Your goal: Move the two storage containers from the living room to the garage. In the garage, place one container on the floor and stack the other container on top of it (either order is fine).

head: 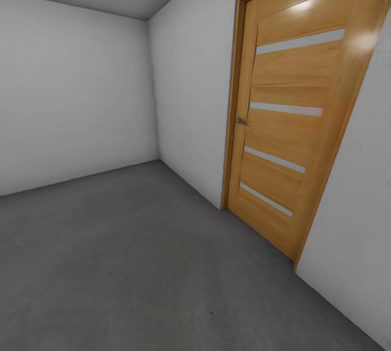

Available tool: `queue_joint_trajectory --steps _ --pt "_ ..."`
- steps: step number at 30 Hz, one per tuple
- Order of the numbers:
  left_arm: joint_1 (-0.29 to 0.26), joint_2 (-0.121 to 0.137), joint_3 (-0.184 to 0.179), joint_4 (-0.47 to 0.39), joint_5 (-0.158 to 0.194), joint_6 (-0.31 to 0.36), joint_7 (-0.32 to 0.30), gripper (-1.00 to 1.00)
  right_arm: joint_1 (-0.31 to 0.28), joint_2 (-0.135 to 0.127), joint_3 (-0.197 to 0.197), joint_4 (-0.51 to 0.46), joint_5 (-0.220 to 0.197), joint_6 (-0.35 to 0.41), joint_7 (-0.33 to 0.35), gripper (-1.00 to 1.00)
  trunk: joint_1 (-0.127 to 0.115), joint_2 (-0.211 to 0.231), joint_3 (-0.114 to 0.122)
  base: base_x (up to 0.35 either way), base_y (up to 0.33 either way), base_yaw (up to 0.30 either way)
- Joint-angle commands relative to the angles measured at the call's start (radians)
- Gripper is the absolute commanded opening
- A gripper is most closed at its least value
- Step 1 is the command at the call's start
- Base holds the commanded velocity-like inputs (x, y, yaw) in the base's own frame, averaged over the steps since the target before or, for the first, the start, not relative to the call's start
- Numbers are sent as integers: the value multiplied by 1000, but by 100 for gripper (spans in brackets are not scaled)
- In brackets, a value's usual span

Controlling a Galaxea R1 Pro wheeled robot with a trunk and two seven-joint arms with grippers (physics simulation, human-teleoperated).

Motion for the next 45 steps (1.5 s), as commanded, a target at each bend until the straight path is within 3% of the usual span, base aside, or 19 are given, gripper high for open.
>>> queue_joint_trajectory --steps 1,31,45 --pt "0 0 1 0 6 0 0 100 0 0 0 1 6 -4 0 100 1 0 -1 324 137 -246" --pt "0 1 0 0 6 -1 0 100 0 1 0 1 7 -1 0 100 1 0 -1 324 142 -263" --pt "0 1 0 -1 7 -2 0 100 0 -2 7 1 24 -1 0 100 1 0 -1 300 185 -27"
